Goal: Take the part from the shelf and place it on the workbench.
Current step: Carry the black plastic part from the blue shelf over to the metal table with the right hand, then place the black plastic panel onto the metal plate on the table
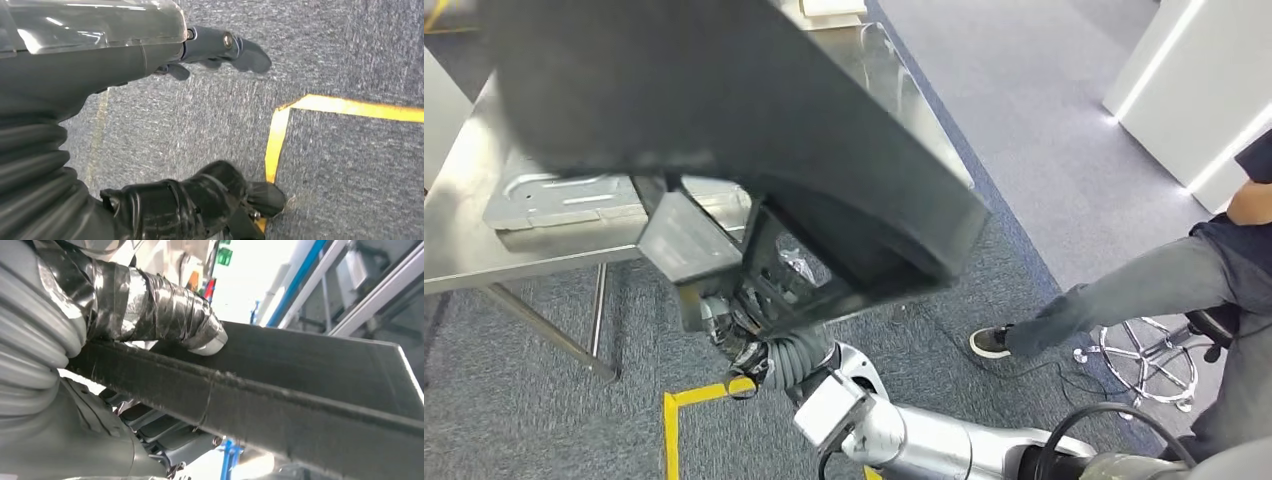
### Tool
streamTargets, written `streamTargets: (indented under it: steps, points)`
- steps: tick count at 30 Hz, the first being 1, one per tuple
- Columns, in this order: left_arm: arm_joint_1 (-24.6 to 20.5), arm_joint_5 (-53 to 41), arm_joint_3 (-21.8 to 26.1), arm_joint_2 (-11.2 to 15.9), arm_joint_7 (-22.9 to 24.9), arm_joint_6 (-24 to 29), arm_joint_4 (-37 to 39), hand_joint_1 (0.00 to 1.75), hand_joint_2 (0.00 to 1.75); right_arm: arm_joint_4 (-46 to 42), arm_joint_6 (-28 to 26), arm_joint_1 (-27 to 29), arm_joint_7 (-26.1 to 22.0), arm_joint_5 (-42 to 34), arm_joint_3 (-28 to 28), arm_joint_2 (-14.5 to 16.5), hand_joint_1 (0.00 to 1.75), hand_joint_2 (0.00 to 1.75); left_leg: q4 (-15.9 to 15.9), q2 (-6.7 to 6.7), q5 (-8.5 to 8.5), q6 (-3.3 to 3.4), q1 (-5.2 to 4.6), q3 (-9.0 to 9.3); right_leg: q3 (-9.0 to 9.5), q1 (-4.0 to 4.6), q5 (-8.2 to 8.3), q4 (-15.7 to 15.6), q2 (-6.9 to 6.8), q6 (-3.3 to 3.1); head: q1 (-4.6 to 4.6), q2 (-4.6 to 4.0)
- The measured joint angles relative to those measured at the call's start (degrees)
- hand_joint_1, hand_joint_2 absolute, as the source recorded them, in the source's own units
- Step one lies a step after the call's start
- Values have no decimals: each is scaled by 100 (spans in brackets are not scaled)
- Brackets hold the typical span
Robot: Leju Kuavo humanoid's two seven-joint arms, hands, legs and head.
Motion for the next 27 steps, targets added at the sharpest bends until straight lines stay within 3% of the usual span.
streamTargets:
  steps: [2, 3, 6, 7, 8, 10, 12, 14, 17, 19, 21, 22, 23, 24, 26, 27]
  points:
    - [2, -1, 0, 0, -8, 1, 0, 0, 175, -1, 2, -2, -1, 0, 0, 1, 175, 175, 120, 24, -70, -57, 8, -33, 71, -18, -16, -67, -1, -62, -3, 0]
    - [2, -1, 0, -1, -11, 1, 0, 0, 175, -1, 6, -6, -1, 0, 0, 2, 175, 175, 338, 38, -159, -87, 14, -144, 119, -29, -30, -94, -10, -91, -4, 0]
    - [7, -5, 0, -4, -12, -5, 0, 0, 175, 4, 22, -16, -1, 0, 0, 2, 175, 175, 1442, 62, -470, -159, 36, -834, 231, -23, -117, -109, -36, -137, -5, 0]
    - [13, -7, 0, -5, -10, -8, 0, 0, 175, 8, 26, -16, -1, 0, 0, 2, 175, 175, 1638, 67, -433, -169, 42, -1019, 274, -21, -154, -109, -36, -138, -6, 0]
    - [19, -8, 0, -7, -9, -10, 0, 0, 175, 13, 31, -16, 0, 0, 0, 2, 175, 175, 1610, 72, -280, -170, 45, -1092, 325, -20, -194, -109, -31, -137, -6, 0]
    - [29, -10, 0, -7, -3, -15, 0, 0, 175, 19, 41, -19, 1, 0, 0, 2, 175, 175, 964, 84, 276, -144, 49, -939, 453, -21, -289, -110, -21, -120, -6, 0]
    - [22, -10, 0, -7, 4, -21, 0, 0, 175, 26, 46, -35, 1, -1, 0, 2, 175, 175, 321, 94, 583, -93, 18, -691, 519, -8, -384, -106, -16, -67, -11, 0]
    - [11, -5, 0, -7, 9, -28, 0, 0, 175, 33, 48, -51, 1, -22, 0, 2, 175, 175, 132, 94, 542, -31, -26, -596, 528, -3, -439, -125, -18, 1, -10, 0]
    - [28, 30, 0, -8, -9, -23, 0, 0, 175, 41, 41, -58, -9, -91, 0, 7, 175, 175, 24, 84, 498, 71, -5, -493, 556, -14, -527, -63, -26, 93, 12, 0]
    - [32, 62, 0, -6, -22, -12, 0, 0, 175, 49, 48, -75, -21, -103, 0, 8, 175, 175, -32, 84, 465, 136, 8, -395, 282, -19, -742, 477, -24, 130, 44, 0]
    - [19, 79, 0, -2, -23, -7, 0, 0, 175, 65, 67, -79, -30, -102, 0, 8, 175, 175, -35, 83, 394, 178, -3, -330, -248, -19, -969, 1273, -23, 149, 65, 0]
    - [18, 83, 1, -2, -22, -7, 0, 0, 175, 77, 76, -74, -32, -101, 0, 7, 175, 175, -33, 80, 353, 183, -7, -285, -457, -21, -965, 1510, -23, 155, 69, 0]
    - [23, 85, 1, -3, -22, -6, 0, 0, 175, 88, 83, -69, -32, -92, 0, 6, 175, 175, -31, 75, 306, 182, -8, -227, -564, -22, -838, 1535, -23, 156, 73, 0]
    - [30, 87, 2, -4, -21, -5, 0, 0, 175, 94, 87, -69, -27, -74, 0, 5, 175, 175, -28, 70, 252, 176, -7, -153, -546, -24, -591, 1317, -23, 151, 76, 0]
    - [42, 89, 2, -8, -21, -2, 0, 0, 175, 99, 89, -71, -2, -7, 0, 3, 175, 175, -17, 59, 133, 146, -8, -20, -315, -23, -56, 567, -21, 121, 77, 0]
    - [32, 88, 2, -10, -21, -1, 0, 0, 175, 99, 90, -76, 14, 31, 0, 3, 175, 175, 0, 50, 78, 119, -17, 14, -201, -17, 84, 260, -17, 94, 66, 0]
